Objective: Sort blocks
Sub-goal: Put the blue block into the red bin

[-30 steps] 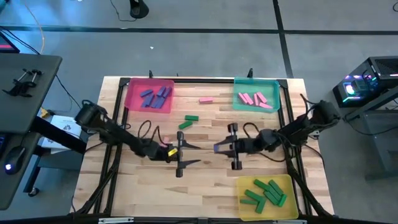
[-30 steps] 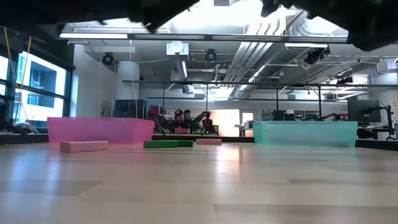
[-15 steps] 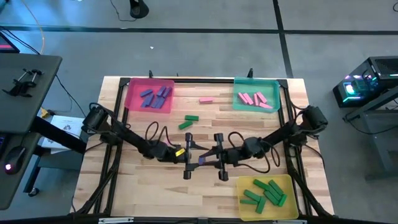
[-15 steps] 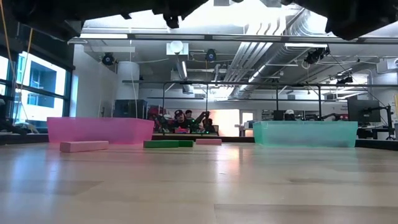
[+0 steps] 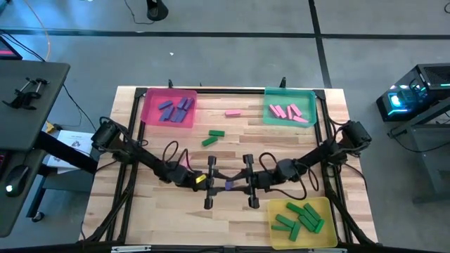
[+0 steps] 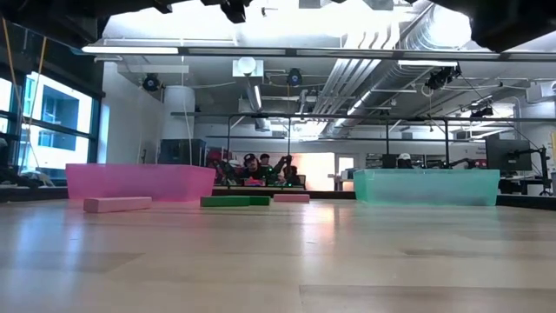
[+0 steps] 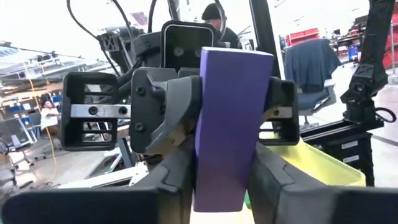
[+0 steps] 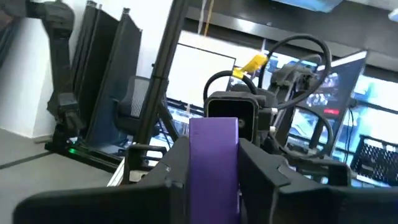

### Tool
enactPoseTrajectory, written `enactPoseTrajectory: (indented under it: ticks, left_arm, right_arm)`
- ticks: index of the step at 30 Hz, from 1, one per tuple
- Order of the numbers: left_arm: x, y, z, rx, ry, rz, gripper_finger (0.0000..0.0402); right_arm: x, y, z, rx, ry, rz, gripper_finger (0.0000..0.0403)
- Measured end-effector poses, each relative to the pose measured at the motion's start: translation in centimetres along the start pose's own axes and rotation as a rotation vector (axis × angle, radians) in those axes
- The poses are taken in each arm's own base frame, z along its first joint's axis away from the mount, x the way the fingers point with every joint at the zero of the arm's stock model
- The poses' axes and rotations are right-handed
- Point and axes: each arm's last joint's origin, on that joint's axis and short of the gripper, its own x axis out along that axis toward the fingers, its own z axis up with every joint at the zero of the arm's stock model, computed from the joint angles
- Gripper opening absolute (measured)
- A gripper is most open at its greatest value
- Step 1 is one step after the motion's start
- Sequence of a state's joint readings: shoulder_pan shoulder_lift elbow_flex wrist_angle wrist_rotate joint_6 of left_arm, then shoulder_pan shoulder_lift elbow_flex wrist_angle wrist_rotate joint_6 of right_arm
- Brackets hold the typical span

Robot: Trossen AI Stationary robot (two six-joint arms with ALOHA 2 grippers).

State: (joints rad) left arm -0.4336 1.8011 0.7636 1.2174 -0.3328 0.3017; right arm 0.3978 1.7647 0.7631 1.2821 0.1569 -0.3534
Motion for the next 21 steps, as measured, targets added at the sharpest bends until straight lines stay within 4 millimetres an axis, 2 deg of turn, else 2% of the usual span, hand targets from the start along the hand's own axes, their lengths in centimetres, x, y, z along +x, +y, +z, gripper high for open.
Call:
enactPoseTrajectory:
  ticks: [1,7,12,17,21]
  left_arm:
    - [0.0,0.0,0.0,0.000,0.000,0.000,0.0080]
    - [-0.1,0.2,-0.3,-0.016,0.093,0.065,0.0080]
    - [-0.8,1.4,1.4,0.001,0.285,0.171,0.0080]
    - [-2.8,4.9,3.9,-0.020,0.569,0.315,0.0080]
    - [-5.3,9.4,4.8,-0.090,0.755,0.471,0.0080]
  right_arm:
    - [0.0,0.0,0.0,0.012,0.004,-0.009,0.0079]
    - [-0.1,0.3,-0.3,0.053,0.062,-0.061,0.0138]
    - [-0.6,0.9,1.6,0.017,0.112,-0.223,0.0171]
    - [-1.9,2.3,3.7,-0.026,0.235,-0.395,0.0177]
    - [-2.8,4.0,4.4,-0.027,0.304,-0.376,0.0176]
